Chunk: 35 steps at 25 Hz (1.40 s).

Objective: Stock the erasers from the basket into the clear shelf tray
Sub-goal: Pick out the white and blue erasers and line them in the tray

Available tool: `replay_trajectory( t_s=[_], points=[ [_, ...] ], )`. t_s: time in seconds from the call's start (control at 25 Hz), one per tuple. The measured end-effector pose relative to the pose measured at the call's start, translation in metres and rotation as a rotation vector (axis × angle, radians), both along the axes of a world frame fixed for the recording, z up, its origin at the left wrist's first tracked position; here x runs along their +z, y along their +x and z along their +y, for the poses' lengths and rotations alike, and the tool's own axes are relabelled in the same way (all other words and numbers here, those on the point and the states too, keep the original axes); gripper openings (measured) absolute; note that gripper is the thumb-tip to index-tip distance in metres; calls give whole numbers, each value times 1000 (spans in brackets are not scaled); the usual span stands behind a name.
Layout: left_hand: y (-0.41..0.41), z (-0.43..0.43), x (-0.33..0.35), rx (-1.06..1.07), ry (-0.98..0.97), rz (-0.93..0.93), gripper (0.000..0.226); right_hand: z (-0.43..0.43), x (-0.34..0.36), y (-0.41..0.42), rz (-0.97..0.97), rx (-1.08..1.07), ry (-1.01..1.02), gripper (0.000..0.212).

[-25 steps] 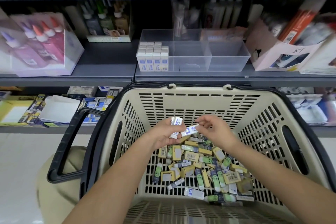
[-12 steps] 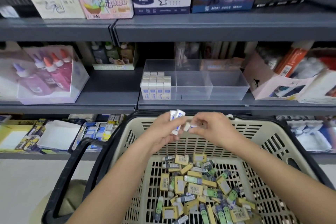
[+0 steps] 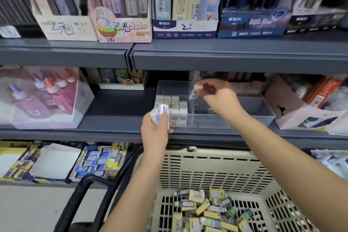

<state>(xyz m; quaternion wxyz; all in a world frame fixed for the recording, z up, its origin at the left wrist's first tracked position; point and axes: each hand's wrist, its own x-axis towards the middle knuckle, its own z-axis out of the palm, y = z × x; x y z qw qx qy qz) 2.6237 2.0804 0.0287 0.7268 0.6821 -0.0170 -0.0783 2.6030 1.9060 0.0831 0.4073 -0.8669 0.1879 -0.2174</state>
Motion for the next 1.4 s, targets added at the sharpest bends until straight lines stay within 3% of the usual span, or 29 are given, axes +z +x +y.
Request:
replay_trajectory(
  t_s=[0.2,0.64,0.76,0.88,1.0,1.12,1.24,1.4],
  points=[
    [1,-4,-6,-6,-26,-80,10,-2,-10,38,184,-71,-115,20],
    [9,-6,-4,-85,-147,88,10,4,-22,44,425,127,-445,24],
    [9,-5,-2,-141,-255,166,18,9,-16,34,320,115,-436,20],
    [8,-6,-2,-194,-279,158,15,20,-7,14,132,284,-341,29],
    [7,-6,-4,-230,-230,85,6,27,-3,-4,136,456,-405,30],
    [7,-4,-3,-239,-288,107,10,25,-2,-7,208,424,-501,20],
    [7,-5,-3,-223,-380,158,16,23,-4,-7,238,335,-401,9],
    [7,-6,-6,-222,-256,66,9,27,-5,-11,202,342,-320,17]
  ],
)
